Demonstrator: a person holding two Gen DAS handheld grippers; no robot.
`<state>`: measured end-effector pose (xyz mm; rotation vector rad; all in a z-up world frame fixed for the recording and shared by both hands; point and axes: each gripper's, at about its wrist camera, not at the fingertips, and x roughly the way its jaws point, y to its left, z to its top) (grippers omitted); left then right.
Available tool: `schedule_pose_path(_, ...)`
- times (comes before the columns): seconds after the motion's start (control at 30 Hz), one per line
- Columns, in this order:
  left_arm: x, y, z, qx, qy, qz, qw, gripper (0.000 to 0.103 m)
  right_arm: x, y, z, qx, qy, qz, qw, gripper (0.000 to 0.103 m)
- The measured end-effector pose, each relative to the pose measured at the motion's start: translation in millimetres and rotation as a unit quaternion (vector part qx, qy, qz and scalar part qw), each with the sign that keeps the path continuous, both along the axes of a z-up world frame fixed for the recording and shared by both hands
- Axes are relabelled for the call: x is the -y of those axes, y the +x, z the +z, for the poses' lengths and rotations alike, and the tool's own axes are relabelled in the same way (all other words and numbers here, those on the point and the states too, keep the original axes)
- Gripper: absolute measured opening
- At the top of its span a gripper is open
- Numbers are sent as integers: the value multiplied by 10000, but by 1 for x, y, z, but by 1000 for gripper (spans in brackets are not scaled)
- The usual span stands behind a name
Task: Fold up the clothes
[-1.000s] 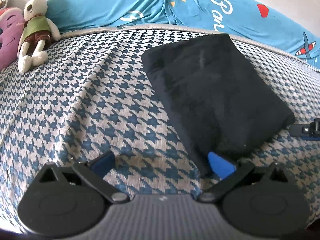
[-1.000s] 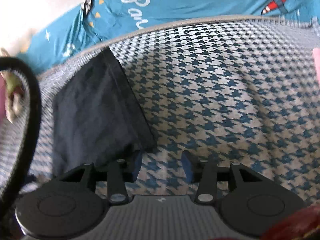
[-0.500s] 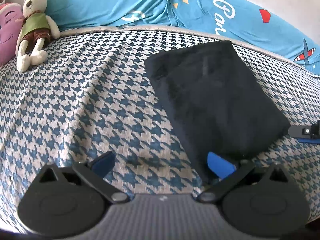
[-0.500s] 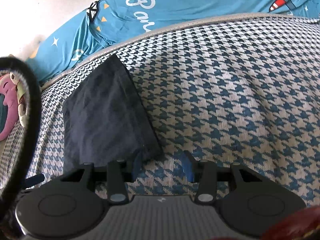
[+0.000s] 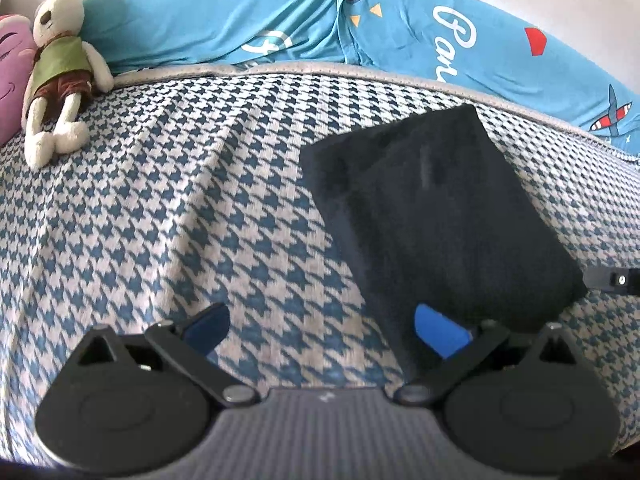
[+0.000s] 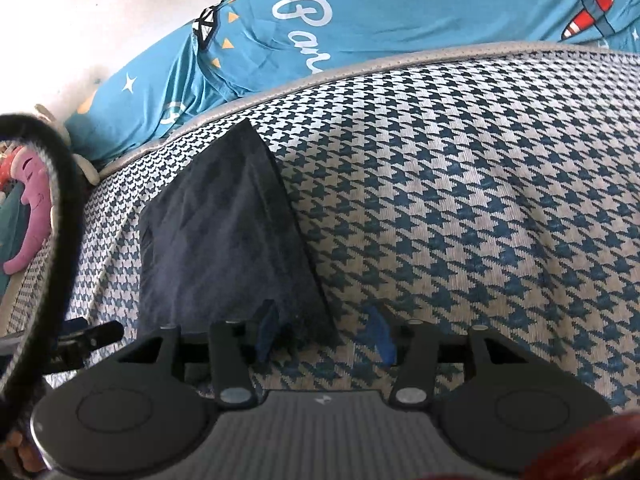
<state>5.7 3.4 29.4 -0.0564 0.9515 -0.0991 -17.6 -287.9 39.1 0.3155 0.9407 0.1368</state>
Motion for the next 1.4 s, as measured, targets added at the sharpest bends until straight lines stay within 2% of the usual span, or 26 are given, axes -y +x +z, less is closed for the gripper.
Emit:
schedule_pose_path(0.23, -11, 17, -3, -81, -170, 4, 9998, 103, 8, 7, -7, -128, 129, -106, 9998, 52)
schedule_pose_path(0.43, -23, 35, -10, -227, -676, 132, 9974, 103, 11, 14, -12, -235, 364, -171, 9989, 53)
schedule_pose_path(0.77, -30, 67, -22, -387, -1000, 177, 9941, 103, 6, 20, -19, -347, 421, -116, 9984, 57)
schedule_pose_path(1.13, -19, 94, -31, -196, -872, -112, 9959, 103, 10, 32, -27, -492, 749, -261, 9956, 63)
schedule_pose_path(1.4, -10, 106, -34, -102, -933, -441, 9946, 103, 3, 37, -28, -419, 594, 10, 9974, 66)
